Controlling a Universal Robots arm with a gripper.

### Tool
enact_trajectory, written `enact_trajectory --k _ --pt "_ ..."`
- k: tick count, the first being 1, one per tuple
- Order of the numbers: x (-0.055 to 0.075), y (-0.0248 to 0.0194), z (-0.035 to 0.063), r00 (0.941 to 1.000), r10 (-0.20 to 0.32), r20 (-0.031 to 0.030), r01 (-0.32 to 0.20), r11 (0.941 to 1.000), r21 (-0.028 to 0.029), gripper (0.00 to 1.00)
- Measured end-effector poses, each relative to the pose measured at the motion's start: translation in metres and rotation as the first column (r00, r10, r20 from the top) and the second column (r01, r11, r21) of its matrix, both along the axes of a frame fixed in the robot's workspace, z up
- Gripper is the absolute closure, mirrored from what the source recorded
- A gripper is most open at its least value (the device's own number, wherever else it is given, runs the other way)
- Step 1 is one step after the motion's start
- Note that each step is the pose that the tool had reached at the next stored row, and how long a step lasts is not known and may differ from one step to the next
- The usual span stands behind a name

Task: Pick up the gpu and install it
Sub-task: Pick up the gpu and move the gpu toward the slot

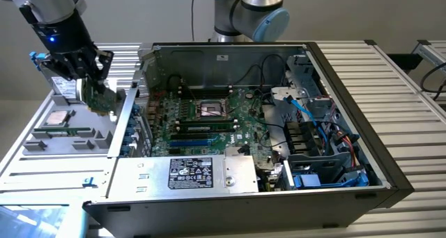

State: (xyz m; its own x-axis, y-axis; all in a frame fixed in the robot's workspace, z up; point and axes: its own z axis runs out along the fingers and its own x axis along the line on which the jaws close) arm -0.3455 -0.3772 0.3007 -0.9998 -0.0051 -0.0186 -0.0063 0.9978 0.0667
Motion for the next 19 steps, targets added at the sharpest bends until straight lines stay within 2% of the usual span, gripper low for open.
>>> enact_trajectory --k 4,19 --pt "0.002 -0.0001 0.0099 1.0000 -0.001 0.0001 0.001 1.0000 0.0000 0.71" --pt "0.014 0.0000 0.0783 0.9999 -0.010 0.0001 0.010 0.9999 -0.0003 0.71"
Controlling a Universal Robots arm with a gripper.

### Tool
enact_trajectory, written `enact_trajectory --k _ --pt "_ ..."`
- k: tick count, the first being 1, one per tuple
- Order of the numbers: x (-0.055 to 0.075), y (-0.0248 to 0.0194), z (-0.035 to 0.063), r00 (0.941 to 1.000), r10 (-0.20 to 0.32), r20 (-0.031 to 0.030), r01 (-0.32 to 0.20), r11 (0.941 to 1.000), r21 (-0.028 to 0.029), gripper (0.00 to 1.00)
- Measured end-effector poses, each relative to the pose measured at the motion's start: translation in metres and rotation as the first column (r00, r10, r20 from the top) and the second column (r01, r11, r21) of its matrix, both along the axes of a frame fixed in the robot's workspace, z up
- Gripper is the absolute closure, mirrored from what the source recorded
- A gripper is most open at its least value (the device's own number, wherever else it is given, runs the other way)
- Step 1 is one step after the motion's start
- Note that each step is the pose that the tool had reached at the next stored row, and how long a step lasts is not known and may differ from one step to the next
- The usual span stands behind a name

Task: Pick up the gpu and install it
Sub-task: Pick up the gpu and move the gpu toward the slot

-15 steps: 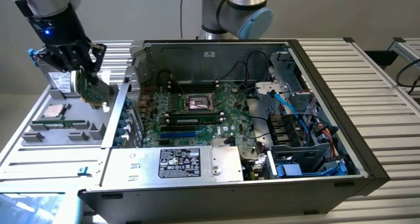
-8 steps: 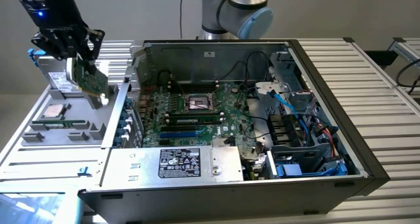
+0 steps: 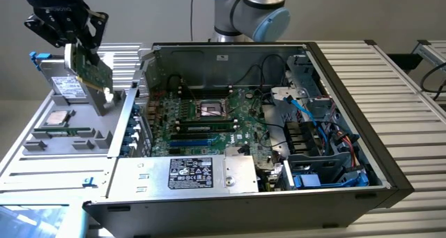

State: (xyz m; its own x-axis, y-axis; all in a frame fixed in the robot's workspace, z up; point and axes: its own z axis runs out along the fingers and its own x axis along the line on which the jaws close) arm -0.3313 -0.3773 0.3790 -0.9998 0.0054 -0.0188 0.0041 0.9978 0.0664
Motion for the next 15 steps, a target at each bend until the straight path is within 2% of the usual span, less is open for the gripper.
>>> enact_trajectory --k 7,12,13,15 --pt "0.006 0.0000 0.0301 1.0000 -0.002 -0.0002 0.002 1.0000 -0.0001 0.71" --pt "0.006 -0.0001 0.0305 1.0000 -0.002 0.0001 0.002 1.0000 0.0000 0.71" --pt "0.006 -0.0002 0.0319 1.0000 -0.002 0.0001 0.002 1.0000 -0.0002 0.71" --pt "0.010 -0.0001 0.0408 1.0000 -0.002 -0.0002 0.002 1.0000 -0.0005 0.72"
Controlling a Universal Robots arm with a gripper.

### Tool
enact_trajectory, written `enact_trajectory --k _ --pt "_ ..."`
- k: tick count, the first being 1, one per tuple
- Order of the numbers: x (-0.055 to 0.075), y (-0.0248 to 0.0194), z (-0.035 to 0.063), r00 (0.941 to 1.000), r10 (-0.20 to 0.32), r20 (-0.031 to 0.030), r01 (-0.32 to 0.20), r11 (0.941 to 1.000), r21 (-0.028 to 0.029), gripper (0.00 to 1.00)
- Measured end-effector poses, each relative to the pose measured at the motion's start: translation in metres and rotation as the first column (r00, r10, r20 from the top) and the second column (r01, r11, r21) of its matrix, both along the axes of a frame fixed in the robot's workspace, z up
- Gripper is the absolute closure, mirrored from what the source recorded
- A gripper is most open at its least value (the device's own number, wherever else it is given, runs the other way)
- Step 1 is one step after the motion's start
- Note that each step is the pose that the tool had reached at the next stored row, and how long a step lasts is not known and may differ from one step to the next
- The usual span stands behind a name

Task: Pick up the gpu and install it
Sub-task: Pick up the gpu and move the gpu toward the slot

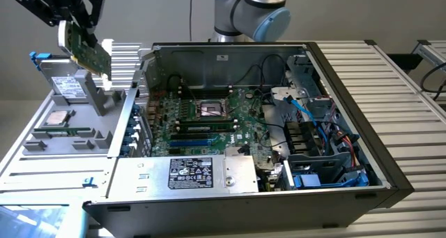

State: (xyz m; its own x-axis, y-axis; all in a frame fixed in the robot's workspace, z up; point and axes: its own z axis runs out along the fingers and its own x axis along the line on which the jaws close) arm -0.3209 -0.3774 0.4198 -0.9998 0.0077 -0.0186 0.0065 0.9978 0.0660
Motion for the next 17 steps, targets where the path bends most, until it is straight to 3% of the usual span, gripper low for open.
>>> enact_trajectory --k 9,17 --pt "0.034 -0.0008 0.0405 1.0000 0.000 -0.0010 0.000 1.0000 0.0003 0.72" --pt "0.069 -0.0024 0.0722 1.0000 0.000 -0.0069 0.000 1.0000 0.0003 0.72"
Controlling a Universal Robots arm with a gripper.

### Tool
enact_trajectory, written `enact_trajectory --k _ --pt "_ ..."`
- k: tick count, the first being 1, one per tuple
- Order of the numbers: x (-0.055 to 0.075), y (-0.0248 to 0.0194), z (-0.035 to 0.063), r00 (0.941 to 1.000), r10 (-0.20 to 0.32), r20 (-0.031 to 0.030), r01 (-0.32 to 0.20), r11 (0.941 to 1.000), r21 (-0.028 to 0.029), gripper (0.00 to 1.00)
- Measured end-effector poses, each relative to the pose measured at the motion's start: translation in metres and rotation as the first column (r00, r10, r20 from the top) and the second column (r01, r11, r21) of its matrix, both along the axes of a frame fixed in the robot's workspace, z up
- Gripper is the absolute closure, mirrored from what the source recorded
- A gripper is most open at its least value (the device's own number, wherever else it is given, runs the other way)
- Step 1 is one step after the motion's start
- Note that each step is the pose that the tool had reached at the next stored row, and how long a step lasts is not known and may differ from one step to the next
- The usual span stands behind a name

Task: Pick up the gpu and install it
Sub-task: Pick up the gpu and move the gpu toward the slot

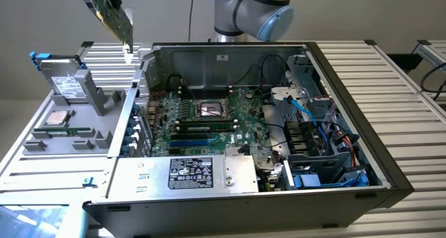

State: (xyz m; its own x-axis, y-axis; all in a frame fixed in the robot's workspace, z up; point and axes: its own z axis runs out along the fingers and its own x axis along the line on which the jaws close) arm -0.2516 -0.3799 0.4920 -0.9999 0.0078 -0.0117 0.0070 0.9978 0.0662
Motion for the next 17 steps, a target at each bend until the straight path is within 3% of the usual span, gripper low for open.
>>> enact_trajectory --k 2,5,14,17 --pt "0.007 0.0000 0.0050 1.0000 0.000 -0.0044 0.000 1.0000 0.0000 0.72" --pt "0.015 0.0000 0.0071 0.9999 0.000 -0.0169 0.000 1.0000 0.0004 0.72" --pt "0.056 -0.0011 0.0078 0.9998 0.000 -0.0190 0.000 1.0000 0.0014 0.72" --pt "0.068 -0.0014 0.0078 0.9997 0.000 -0.0227 0.000 1.0000 0.0029 0.72"
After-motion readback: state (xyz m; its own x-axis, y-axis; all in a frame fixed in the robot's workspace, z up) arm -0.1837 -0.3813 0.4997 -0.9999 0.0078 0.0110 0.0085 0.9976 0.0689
